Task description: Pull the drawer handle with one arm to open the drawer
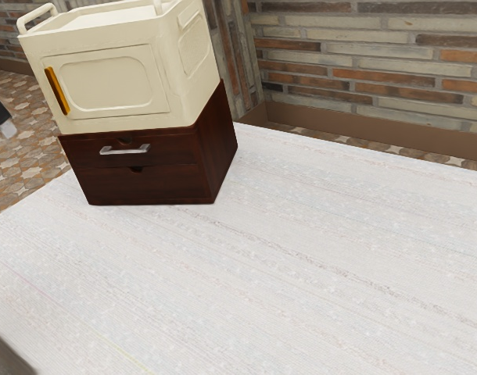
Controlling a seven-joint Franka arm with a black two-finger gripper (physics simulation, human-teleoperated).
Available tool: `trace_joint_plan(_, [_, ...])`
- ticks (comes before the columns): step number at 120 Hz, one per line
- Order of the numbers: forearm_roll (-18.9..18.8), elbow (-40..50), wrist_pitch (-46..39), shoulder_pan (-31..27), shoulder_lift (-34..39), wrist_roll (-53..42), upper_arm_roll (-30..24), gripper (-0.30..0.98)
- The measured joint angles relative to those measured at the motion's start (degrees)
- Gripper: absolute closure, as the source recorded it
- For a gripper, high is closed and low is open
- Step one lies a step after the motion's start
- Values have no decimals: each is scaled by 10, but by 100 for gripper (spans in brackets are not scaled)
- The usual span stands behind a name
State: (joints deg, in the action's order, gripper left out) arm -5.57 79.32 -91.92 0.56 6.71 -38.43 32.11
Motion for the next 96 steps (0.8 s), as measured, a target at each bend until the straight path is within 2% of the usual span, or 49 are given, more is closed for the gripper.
trace_joint_plan(19, [25,-25,-1,15,-8,-59,-3,0])
trace_joint_plan(31, [5,-23,-1,67,-43,-89,-3,0])
trace_joint_plan(43, [2,-2,-1,115,-50,-115,6,0])
trace_joint_plan(58, [-3,40,-8,130,-45,-147,12,0])
trace_joint_plan(66, [-10,62,-14,113,-33,-162,13,0])
trace_joint_plan(80, [-34,110,-27,53,-10,-186,9,0])
trace_joint_plan(87, [-45,137,-37,14,2,-196,-20,0])
trace_joint_plan(96, [-67,176,-60,-48,22,-207,-84,0])
